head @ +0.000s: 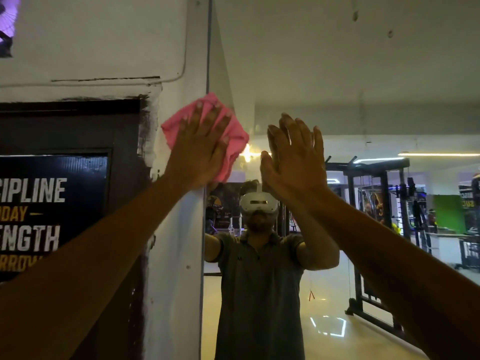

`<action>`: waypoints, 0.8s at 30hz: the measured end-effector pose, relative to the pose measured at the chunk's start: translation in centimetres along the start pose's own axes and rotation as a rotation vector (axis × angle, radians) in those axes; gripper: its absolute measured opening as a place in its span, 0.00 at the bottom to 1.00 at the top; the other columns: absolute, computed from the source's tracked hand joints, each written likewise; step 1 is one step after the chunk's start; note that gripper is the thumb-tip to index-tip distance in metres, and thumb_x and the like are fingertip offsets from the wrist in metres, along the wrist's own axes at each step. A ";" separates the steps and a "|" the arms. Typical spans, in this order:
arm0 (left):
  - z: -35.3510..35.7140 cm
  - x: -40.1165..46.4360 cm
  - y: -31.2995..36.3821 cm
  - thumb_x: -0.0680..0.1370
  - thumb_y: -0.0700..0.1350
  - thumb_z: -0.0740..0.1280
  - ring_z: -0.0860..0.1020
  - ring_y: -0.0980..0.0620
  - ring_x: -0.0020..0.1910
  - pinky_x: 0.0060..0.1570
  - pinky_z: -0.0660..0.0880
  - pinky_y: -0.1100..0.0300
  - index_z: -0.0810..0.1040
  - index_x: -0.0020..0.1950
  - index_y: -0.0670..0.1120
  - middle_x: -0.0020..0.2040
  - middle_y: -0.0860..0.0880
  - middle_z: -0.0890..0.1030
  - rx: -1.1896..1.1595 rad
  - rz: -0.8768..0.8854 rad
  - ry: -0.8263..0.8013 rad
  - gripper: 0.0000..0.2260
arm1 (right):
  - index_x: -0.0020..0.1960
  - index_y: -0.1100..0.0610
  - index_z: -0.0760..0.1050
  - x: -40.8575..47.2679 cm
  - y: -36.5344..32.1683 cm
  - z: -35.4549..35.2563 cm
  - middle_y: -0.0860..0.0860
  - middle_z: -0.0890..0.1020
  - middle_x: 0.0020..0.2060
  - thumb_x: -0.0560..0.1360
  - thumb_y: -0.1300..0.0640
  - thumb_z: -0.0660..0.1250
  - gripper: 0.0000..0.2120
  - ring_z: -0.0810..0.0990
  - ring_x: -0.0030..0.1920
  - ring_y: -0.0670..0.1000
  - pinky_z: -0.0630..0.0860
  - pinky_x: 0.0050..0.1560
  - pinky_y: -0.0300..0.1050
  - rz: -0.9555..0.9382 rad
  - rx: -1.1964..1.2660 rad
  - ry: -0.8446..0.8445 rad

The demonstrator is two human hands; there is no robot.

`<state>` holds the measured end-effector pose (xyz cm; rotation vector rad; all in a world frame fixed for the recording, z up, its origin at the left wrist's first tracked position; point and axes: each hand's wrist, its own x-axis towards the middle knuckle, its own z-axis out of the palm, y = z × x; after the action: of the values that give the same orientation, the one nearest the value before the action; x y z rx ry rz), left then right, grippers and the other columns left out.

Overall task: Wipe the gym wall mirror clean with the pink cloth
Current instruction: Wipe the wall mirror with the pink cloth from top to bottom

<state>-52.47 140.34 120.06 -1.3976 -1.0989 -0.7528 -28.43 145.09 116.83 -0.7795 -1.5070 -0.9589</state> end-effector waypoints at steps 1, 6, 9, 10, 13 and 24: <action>0.6 -2.3 1.6 0.91 0.58 0.43 0.47 0.38 0.88 0.83 0.51 0.31 0.50 0.90 0.49 0.89 0.42 0.49 0.009 0.062 0.004 0.28 | 0.80 0.53 0.70 -0.5 0.4 -0.3 0.57 0.67 0.84 0.85 0.41 0.57 0.28 0.64 0.84 0.62 0.54 0.85 0.70 0.002 -0.003 0.001; -0.5 0.3 1.3 0.90 0.61 0.42 0.49 0.39 0.88 0.84 0.52 0.33 0.51 0.89 0.53 0.89 0.44 0.51 -0.021 0.094 0.007 0.28 | 0.84 0.54 0.65 -3.4 2.6 -0.7 0.58 0.62 0.86 0.86 0.43 0.52 0.30 0.59 0.87 0.63 0.52 0.85 0.72 0.011 -0.004 -0.011; -2.4 2.3 5.7 0.89 0.62 0.42 0.62 0.33 0.84 0.79 0.62 0.30 0.62 0.87 0.52 0.85 0.40 0.64 -0.128 -0.129 -0.016 0.30 | 0.87 0.53 0.60 -4.1 4.2 -0.7 0.56 0.55 0.89 0.87 0.38 0.48 0.33 0.53 0.88 0.62 0.49 0.86 0.72 0.037 -0.022 -0.054; -2.2 0.8 7.6 0.89 0.59 0.46 0.68 0.32 0.81 0.76 0.67 0.30 0.68 0.84 0.50 0.82 0.39 0.70 -0.142 -0.081 -0.001 0.28 | 0.87 0.52 0.60 -4.2 4.8 -0.7 0.56 0.54 0.89 0.86 0.37 0.48 0.34 0.52 0.88 0.62 0.49 0.85 0.72 0.044 -0.014 -0.066; -0.6 -3.5 8.4 0.91 0.54 0.49 0.55 0.37 0.87 0.83 0.57 0.32 0.61 0.87 0.50 0.88 0.42 0.59 -0.046 0.323 -0.066 0.24 | 0.88 0.49 0.59 -4.8 6.6 -0.7 0.56 0.52 0.89 0.86 0.35 0.48 0.34 0.49 0.89 0.63 0.47 0.85 0.74 0.022 0.000 -0.096; -0.2 1.5 7.0 0.91 0.58 0.47 0.47 0.42 0.89 0.86 0.47 0.36 0.55 0.89 0.52 0.89 0.46 0.52 0.000 0.419 -0.141 0.26 | 0.87 0.57 0.58 -5.9 9.5 -0.3 0.56 0.56 0.88 0.85 0.36 0.54 0.37 0.53 0.88 0.60 0.52 0.85 0.71 -0.006 0.103 -0.079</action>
<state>-45.45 141.09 118.82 -1.6308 -0.8674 -0.3558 -19.07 149.27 112.38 -0.7467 -1.6148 -0.8564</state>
